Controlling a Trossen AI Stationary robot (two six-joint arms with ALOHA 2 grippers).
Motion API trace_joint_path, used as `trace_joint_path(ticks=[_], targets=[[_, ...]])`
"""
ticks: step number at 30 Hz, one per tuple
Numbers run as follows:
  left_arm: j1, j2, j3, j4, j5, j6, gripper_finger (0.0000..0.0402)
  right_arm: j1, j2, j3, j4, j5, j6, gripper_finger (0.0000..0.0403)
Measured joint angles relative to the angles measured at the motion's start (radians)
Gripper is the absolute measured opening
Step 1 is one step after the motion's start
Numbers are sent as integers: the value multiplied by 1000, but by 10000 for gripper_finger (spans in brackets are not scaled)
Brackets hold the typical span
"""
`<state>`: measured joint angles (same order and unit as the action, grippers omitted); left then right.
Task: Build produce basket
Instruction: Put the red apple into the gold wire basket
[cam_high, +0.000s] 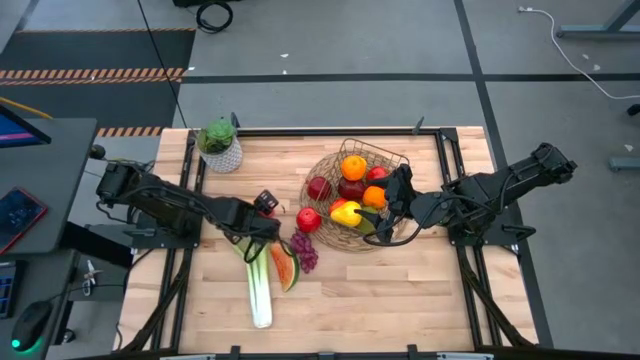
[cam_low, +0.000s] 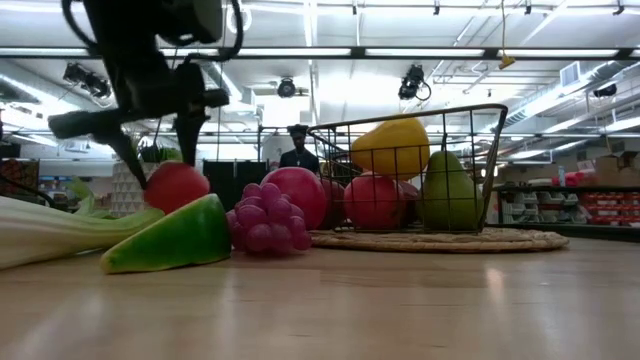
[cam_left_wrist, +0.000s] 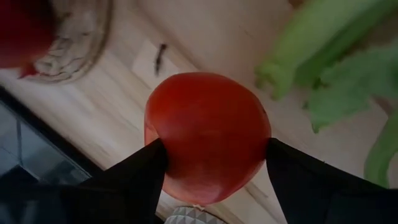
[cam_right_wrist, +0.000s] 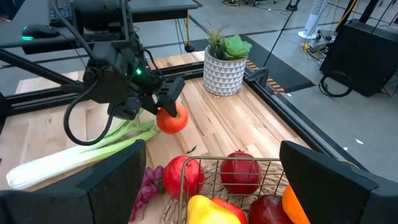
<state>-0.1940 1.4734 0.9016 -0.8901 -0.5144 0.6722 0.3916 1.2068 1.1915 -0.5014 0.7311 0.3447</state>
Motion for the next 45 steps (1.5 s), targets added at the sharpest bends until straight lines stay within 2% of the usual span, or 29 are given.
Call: trace_joint_path(ticks=[6,15,22,36,45], targets=[[1,0,81,-19,20,-119,263,0,0,0,0,0,0,373],[1,0,208,-21,228,-380,260,0,0,0,-1,0,3,373],[0,-1,285,-2,334,-562,264,6,0,0,-3,-16,3,373],[1,-1,353,150,346,-960,266,48,0,0,-2,-23,3,373],[1,-1,364,214,367,-1084,266,64,-1,0,-2,-21,19,373]])
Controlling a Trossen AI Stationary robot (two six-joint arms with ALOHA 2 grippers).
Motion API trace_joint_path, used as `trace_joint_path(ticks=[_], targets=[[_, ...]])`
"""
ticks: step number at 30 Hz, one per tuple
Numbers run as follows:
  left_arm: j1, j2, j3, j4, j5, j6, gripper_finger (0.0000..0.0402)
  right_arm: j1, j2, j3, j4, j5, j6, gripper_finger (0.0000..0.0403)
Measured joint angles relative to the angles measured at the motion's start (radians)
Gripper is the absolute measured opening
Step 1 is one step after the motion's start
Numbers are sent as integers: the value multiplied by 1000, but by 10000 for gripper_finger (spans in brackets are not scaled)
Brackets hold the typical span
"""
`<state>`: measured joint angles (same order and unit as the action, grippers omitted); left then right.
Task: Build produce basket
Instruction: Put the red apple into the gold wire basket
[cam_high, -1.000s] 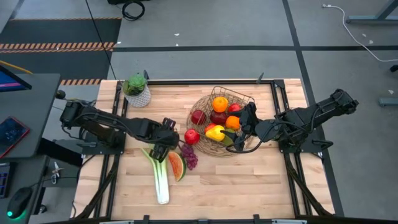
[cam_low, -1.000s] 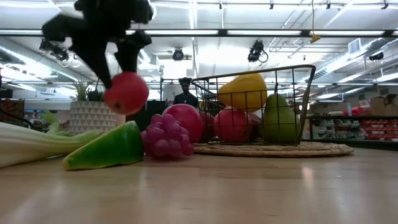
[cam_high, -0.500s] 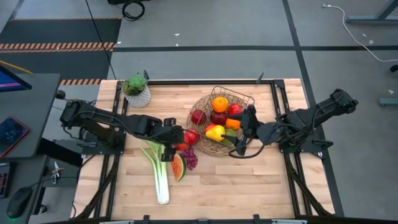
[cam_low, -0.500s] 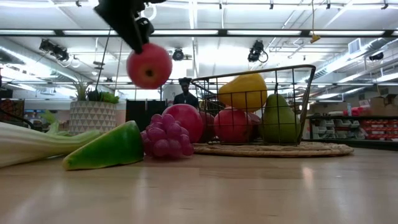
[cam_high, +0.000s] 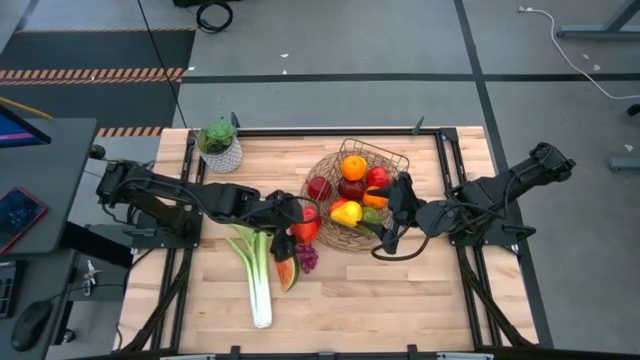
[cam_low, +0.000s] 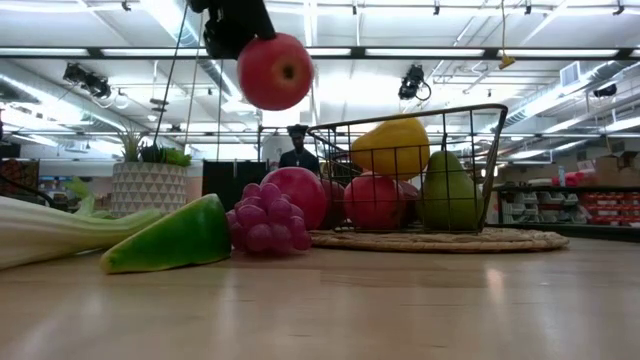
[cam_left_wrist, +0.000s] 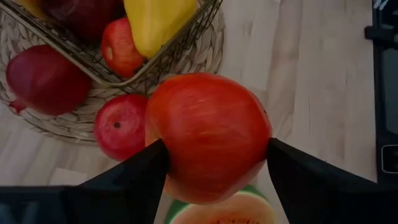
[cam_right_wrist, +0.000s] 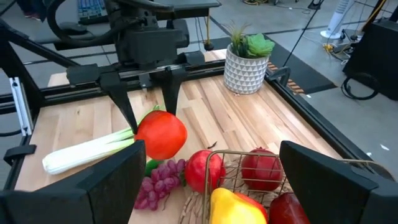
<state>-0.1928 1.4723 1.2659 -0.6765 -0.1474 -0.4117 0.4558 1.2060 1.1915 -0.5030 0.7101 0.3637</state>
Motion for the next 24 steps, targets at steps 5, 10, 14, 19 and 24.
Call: trace_joint_path(ticks=[5,10,14,19,24], targets=[[0,0,0,23,6,-64,266,12,0,0,0,2,6,373],[0,0,0,72,38,-109,265,16,0,0,1,3,8,373],[0,0,0,88,40,-109,265,16,0,0,1,3,8,373],[0,0,0,103,38,-107,265,16,0,0,0,3,8,373],[9,0,0,187,30,-39,267,16,-1,0,14,2,3,373]])
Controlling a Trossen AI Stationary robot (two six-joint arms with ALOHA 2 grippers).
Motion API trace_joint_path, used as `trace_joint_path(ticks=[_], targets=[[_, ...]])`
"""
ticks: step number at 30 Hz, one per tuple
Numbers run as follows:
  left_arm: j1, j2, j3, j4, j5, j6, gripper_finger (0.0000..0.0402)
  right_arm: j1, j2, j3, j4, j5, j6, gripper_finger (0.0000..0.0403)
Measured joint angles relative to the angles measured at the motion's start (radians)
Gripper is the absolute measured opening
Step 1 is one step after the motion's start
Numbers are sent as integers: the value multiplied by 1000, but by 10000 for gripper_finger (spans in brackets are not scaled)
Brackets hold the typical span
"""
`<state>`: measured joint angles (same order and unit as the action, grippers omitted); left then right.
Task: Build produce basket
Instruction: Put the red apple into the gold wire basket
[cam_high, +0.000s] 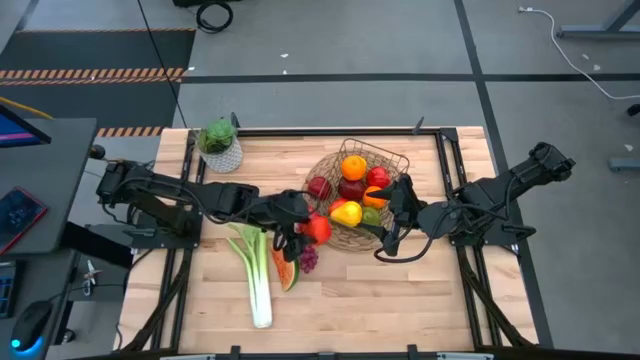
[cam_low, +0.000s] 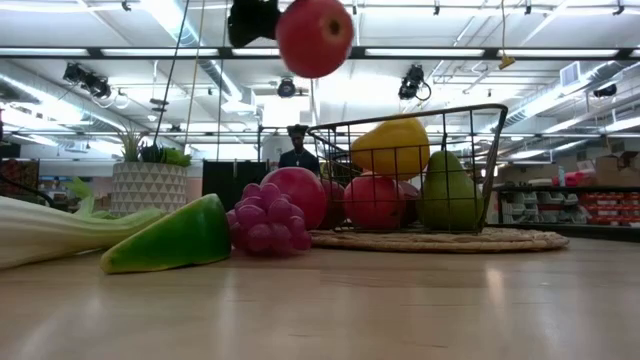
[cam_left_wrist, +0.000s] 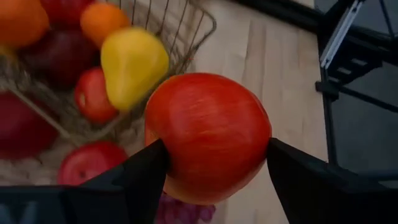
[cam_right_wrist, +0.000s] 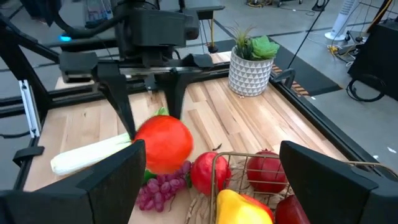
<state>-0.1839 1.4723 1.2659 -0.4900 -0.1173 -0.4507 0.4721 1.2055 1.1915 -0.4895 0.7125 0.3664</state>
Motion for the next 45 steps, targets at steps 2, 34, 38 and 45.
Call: trace_joint_path(ticks=[2,34,38,45], targets=[[12,0,0,31,-13,48,266,0,-3,0,3,0,0,373],[324,231,-1,309,61,472,285,260,-93,0,-103,289,64,373],[320,231,-1,307,86,482,320,259,-93,0,-101,292,58,373],[319,215,41,204,75,493,372,259,-93,0,-102,292,70,373]])
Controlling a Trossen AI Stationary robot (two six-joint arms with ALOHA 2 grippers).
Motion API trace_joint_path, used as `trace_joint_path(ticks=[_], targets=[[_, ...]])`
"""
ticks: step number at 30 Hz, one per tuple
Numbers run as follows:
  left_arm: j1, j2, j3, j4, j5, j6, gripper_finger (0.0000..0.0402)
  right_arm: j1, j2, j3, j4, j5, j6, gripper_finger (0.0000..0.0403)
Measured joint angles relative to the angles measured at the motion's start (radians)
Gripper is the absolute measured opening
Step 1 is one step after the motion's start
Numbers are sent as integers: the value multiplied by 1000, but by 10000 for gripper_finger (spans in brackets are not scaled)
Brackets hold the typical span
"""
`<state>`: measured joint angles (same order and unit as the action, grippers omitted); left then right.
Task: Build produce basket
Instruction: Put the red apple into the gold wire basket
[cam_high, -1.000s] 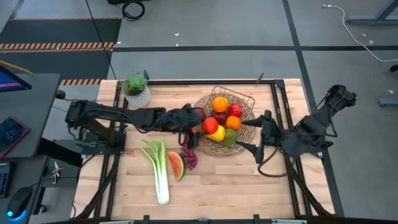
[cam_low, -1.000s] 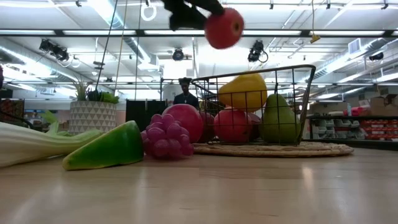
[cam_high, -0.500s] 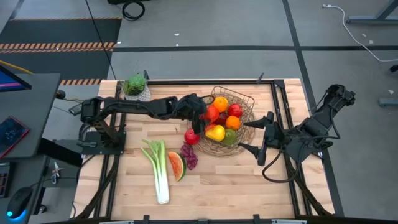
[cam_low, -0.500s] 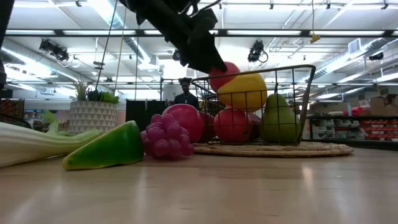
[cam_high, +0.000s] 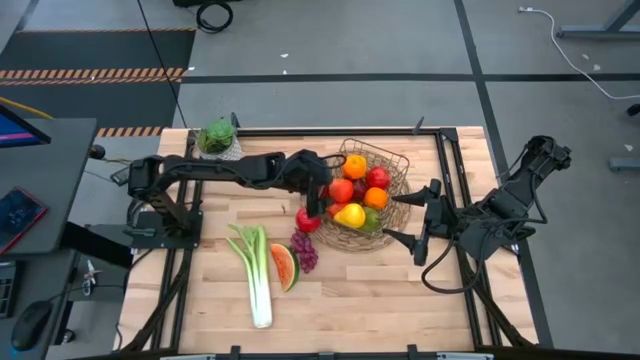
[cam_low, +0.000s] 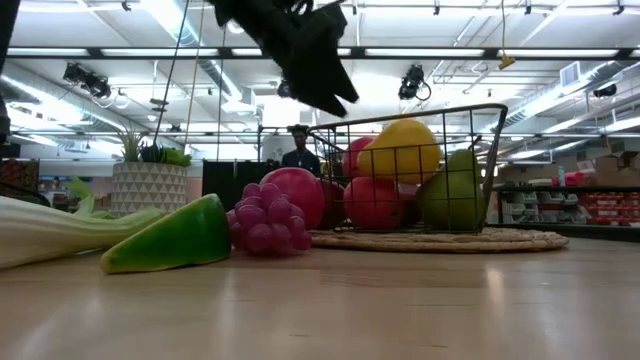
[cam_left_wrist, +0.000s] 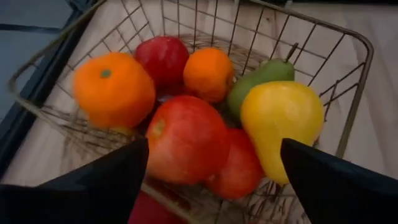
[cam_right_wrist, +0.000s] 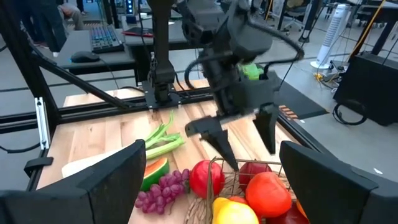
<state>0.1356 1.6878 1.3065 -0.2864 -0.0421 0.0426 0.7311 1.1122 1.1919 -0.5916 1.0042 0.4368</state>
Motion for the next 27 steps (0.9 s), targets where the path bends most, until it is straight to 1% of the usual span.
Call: trace_joint_path(ticks=[4,6,10,13,19,27], targets=[[5,-20,92,-247,-36,-6,373,0,0,0,-7,-1,8,373],[6,-22,114,-367,-39,-29,370,0,0,0,-8,-1,9,373],[-9,-33,107,-538,-22,-114,360,0,9,0,-7,-1,9,373],[-33,-32,83,-617,-19,-159,355,-1,13,-1,6,-2,8,373],[-87,-32,11,-602,-30,-165,355,-1,14,-1,22,-1,-2,373],[-105,-32,-93,-393,-32,-202,355,-1,16,-1,25,-1,-2,373]])
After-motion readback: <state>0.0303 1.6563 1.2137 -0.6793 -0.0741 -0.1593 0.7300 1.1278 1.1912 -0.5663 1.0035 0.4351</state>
